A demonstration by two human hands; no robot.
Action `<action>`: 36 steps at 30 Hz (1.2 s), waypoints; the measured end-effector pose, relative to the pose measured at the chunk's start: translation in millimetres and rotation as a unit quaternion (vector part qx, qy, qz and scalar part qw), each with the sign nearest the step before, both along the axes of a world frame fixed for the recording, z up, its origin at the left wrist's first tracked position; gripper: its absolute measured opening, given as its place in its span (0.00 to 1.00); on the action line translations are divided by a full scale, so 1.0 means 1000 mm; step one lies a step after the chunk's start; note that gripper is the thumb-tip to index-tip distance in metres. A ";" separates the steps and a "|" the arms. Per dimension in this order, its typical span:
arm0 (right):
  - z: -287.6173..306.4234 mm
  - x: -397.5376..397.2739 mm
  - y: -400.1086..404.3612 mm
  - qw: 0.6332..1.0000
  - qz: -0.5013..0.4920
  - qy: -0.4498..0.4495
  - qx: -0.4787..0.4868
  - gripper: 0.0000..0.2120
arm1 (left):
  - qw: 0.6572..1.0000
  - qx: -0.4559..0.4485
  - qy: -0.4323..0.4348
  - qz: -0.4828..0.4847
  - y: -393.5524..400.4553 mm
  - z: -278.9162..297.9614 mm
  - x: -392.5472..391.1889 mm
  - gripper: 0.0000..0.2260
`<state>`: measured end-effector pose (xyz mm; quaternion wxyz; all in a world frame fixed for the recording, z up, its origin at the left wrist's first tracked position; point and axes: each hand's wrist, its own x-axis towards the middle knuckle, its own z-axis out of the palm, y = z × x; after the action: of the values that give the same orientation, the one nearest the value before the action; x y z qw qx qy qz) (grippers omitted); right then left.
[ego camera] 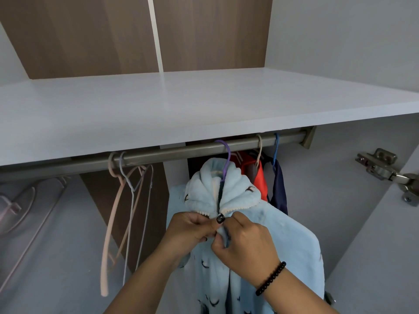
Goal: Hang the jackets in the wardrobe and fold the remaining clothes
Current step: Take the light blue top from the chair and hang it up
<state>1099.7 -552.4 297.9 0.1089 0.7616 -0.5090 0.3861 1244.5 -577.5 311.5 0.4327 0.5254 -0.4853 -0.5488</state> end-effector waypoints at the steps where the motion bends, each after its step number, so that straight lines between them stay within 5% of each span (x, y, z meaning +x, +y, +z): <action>1: 0.000 -0.001 -0.001 1.000 0.006 0.005 0.005 0.11 | 1.000 0.001 0.004 0.002 0.000 -0.001 0.001 0.15; 13: -0.005 -0.005 -0.006 0.997 0.034 0.055 0.032 0.11 | 0.995 -0.061 -0.064 0.040 0.007 -0.015 -0.005 0.21; 22: -0.002 -0.009 -0.012 0.990 0.061 0.113 0.056 0.09 | 0.999 0.015 0.000 0.030 0.015 -0.017 -0.004 0.20; 28: 0.004 -0.015 -0.021 0.952 0.124 -0.163 0.229 0.13 | 0.997 0.012 0.076 -0.010 0.025 -0.024 0.002 0.04; 32: 0.011 -0.025 -0.017 0.839 0.199 -0.311 0.400 0.10 | 0.997 -0.069 -0.011 0.031 0.028 -0.025 0.002 0.06; 36: 0.020 -0.030 -0.014 0.825 0.211 -0.307 0.425 0.07 | 0.975 -0.167 -0.137 0.044 0.032 -0.015 -0.002 0.05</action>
<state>1070.1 -566.2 317.7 -0.4712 0.6634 -0.4569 0.3593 1242.7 -545.7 296.7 0.4674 0.5364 -0.6015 -0.3634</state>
